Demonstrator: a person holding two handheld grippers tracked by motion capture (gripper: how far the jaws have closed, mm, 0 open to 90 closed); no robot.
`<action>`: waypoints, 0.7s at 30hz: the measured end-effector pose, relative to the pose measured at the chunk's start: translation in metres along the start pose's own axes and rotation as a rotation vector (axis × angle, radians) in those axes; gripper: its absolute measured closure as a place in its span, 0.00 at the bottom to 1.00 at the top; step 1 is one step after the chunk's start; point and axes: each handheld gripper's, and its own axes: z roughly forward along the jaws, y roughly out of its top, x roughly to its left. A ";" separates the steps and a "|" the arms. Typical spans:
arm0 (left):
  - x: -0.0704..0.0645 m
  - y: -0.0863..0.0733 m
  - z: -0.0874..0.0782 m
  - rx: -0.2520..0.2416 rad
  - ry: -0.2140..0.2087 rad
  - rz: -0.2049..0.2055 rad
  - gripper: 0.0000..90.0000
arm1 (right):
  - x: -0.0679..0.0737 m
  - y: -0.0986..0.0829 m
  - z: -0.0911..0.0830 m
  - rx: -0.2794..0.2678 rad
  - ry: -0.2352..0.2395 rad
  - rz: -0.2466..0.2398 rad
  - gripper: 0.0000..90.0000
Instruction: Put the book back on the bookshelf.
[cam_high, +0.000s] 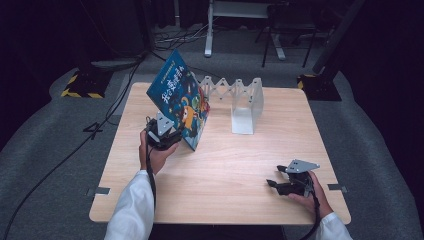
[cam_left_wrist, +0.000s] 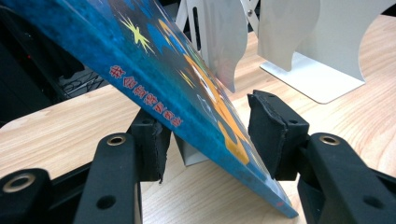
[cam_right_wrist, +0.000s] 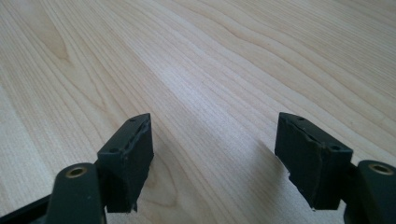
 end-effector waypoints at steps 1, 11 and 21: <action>0.000 0.000 -0.001 0.000 0.000 0.000 0.54 | 0.000 0.000 0.000 0.000 0.000 0.001 0.32; -0.004 -0.004 -0.010 0.024 -0.027 0.028 0.45 | 0.000 0.001 0.000 0.014 -0.007 0.002 0.32; -0.005 -0.009 -0.023 0.051 -0.061 0.045 0.39 | 0.002 0.004 -0.004 0.012 -0.011 0.001 0.31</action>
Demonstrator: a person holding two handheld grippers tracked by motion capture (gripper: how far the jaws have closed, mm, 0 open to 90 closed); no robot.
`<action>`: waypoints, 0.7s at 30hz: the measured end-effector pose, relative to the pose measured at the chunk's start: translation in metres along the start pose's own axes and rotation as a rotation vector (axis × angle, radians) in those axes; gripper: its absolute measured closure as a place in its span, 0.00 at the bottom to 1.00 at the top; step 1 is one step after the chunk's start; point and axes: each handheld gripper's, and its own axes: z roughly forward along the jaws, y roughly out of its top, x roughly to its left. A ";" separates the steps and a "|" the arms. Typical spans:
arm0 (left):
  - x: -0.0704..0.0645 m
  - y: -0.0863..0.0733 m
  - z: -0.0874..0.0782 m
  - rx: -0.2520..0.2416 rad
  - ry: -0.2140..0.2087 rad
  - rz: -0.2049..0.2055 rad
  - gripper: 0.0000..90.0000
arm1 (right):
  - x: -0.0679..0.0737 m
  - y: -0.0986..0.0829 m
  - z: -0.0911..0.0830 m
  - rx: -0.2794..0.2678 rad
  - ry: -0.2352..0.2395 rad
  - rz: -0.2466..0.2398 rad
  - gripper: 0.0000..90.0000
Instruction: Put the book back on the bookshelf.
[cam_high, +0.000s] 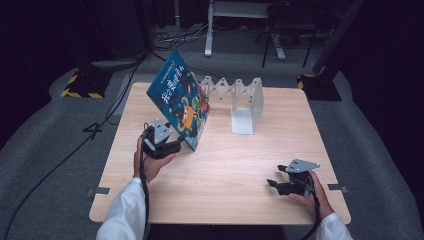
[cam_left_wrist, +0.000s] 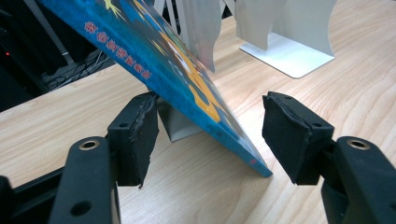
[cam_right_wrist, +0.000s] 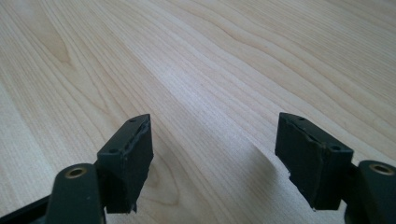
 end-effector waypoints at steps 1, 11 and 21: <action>-0.001 0.000 -0.001 0.004 -0.003 -0.004 0.37 | 0.001 0.000 -0.001 -0.001 -0.002 0.000 0.31; -0.008 -0.007 -0.013 0.068 -0.061 0.035 0.29 | 0.005 0.005 -0.005 0.018 0.002 -0.016 0.26; -0.013 -0.022 -0.024 0.143 -0.159 0.107 0.25 | 0.009 0.010 -0.007 0.050 -0.047 -0.049 0.25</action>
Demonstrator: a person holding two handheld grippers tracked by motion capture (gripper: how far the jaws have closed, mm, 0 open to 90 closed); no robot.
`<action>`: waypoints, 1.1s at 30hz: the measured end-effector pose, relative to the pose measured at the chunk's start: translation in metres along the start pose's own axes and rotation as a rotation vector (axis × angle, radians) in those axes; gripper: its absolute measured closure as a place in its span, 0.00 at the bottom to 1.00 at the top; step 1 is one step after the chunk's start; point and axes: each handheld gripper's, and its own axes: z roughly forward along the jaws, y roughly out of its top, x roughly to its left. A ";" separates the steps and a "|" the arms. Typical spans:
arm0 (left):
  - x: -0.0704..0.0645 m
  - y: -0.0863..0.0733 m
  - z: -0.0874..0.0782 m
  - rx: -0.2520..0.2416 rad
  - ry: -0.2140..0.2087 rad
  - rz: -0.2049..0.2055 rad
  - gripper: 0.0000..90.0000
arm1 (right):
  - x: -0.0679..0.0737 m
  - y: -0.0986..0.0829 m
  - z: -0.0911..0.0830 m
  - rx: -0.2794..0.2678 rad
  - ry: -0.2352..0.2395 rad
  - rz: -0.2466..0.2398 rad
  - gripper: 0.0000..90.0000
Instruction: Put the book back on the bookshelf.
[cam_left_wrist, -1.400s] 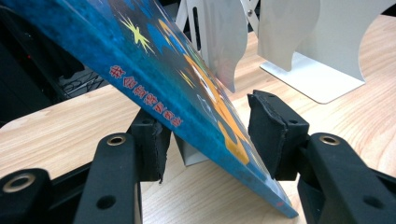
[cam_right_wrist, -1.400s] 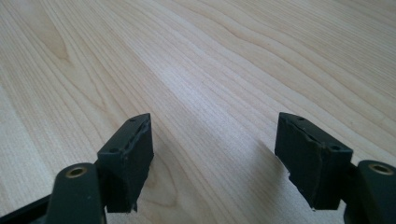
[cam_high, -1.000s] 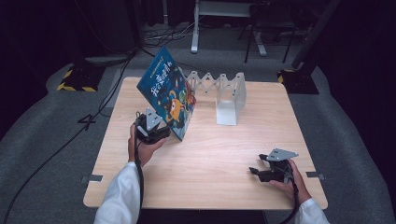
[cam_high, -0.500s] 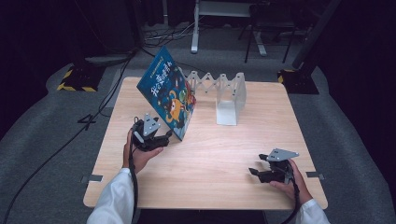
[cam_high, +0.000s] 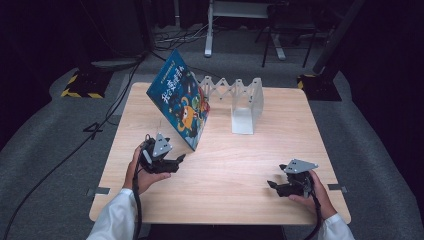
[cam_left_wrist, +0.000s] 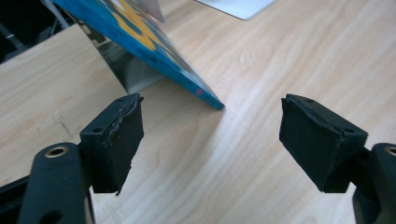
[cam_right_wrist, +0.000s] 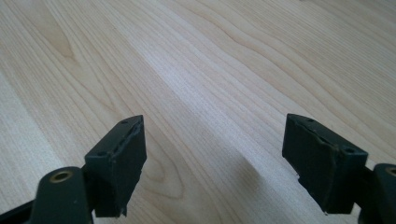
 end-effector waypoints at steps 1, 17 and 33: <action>-0.001 -0.002 0.000 0.009 -0.004 0.001 0.24 | 0.000 0.000 0.000 0.006 0.000 -0.001 0.25; -0.015 -0.024 -0.012 0.158 -0.019 0.107 0.22 | 0.000 -0.006 -0.011 0.038 -0.035 -0.026 0.25; -0.010 -0.058 -0.034 0.199 -0.014 0.081 0.20 | -0.011 -0.032 -0.032 0.035 -0.093 0.005 0.25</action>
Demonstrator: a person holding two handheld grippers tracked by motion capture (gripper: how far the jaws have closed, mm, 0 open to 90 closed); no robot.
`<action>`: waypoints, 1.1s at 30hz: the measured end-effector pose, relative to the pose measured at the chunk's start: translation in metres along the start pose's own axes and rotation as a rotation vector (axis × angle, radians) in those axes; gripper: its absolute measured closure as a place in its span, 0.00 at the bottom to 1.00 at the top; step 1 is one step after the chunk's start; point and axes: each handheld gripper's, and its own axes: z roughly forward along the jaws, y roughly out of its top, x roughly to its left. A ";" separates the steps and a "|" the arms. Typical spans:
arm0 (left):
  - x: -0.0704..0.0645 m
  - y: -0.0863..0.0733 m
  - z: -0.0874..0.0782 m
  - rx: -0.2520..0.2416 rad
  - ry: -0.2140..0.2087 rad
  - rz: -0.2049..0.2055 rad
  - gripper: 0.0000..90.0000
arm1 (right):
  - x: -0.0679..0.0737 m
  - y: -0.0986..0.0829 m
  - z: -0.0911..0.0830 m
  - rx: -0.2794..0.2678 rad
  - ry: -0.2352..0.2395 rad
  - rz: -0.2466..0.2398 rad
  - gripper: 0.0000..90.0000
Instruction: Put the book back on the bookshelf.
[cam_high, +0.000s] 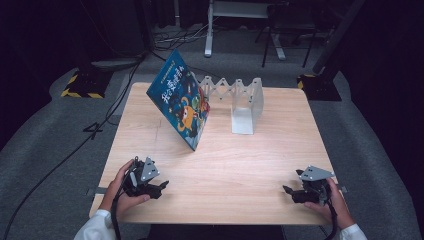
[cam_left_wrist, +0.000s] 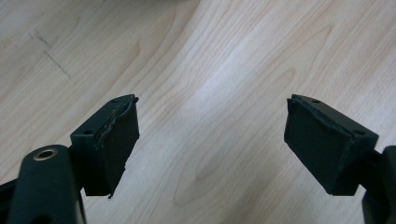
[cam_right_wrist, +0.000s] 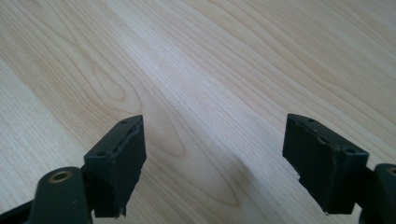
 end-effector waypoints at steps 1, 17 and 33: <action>0.001 -0.003 -0.001 0.003 -0.002 -0.004 0.20 | -0.002 -0.003 -0.002 -0.006 0.000 0.009 0.25; 0.013 -0.042 -0.010 -0.008 -0.006 -0.128 0.19 | -0.021 -0.042 -0.022 -0.024 -0.029 0.148 0.24; 0.028 -0.078 -0.008 -0.012 -0.034 -0.291 0.19 | -0.036 -0.065 -0.025 -0.052 -0.042 0.286 0.23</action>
